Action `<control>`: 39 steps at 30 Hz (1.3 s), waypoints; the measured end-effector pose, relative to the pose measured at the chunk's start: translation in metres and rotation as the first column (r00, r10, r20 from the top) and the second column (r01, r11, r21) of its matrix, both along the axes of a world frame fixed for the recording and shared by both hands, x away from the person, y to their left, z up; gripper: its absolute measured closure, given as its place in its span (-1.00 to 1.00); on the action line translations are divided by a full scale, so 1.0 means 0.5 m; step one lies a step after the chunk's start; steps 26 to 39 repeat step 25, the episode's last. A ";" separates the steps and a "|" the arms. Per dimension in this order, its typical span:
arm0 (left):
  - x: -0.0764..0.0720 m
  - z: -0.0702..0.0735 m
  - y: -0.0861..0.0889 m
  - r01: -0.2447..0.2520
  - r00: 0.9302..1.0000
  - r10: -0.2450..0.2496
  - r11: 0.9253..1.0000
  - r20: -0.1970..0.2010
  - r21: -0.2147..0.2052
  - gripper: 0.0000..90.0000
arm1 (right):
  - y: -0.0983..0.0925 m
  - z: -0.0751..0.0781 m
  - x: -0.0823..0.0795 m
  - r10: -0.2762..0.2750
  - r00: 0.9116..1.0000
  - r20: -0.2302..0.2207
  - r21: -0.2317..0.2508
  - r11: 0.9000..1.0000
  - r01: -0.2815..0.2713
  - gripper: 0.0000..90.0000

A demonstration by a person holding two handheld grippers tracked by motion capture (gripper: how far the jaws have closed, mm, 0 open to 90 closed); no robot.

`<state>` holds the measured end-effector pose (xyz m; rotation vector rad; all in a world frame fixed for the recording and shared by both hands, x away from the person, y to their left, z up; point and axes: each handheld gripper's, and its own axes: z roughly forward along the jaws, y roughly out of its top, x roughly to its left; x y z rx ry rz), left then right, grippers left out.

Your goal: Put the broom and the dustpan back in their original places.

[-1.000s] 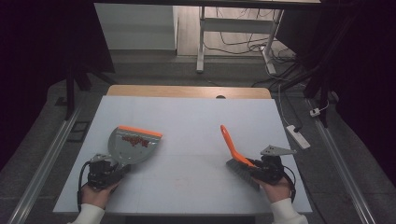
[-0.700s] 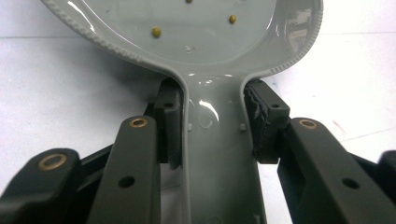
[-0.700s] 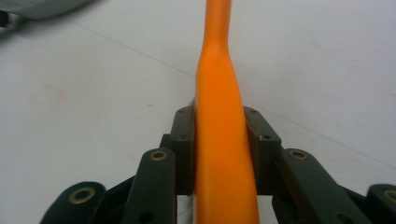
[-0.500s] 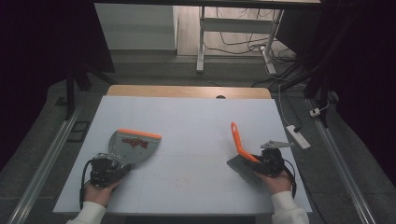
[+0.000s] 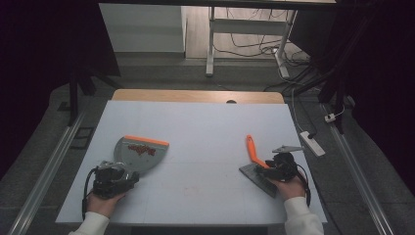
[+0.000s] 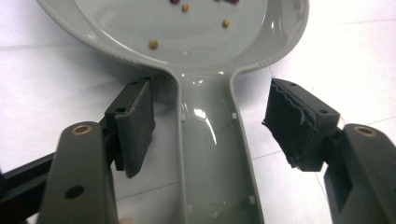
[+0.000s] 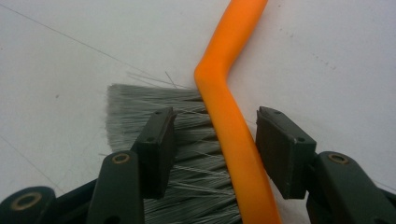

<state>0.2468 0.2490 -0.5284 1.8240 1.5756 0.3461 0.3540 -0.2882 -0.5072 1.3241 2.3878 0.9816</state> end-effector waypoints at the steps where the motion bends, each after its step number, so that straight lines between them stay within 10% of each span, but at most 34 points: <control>1: -0.003 0.004 0.002 0.003 1.000 -0.003 1.000 0.011 0.005 -0.26 | 0.000 0.000 -0.001 -0.001 1.000 0.004 0.001 1.000 0.001 0.05; 7: -0.014 0.022 0.003 0.089 0.994 -0.090 0.996 0.058 0.006 -0.24 | -0.003 0.020 -0.019 0.004 0.997 0.080 0.002 1.000 -0.005 0.07; 13: -0.020 0.038 -0.008 0.184 0.976 -0.184 0.983 0.116 0.017 -0.17 | 0.011 0.043 -0.056 0.132 0.981 0.142 0.007 0.991 -0.134 0.12; 24: -0.006 0.039 -0.028 0.363 0.924 -0.360 0.932 0.128 0.003 -0.14 | 0.042 0.032 -0.079 0.278 0.945 0.174 -0.002 0.959 -0.282 0.13; 39: -0.004 0.038 -0.028 0.364 0.924 -0.362 0.931 0.127 0.001 -0.14 | 0.042 0.032 -0.080 0.280 0.943 0.178 -0.002 0.959 -0.284 0.13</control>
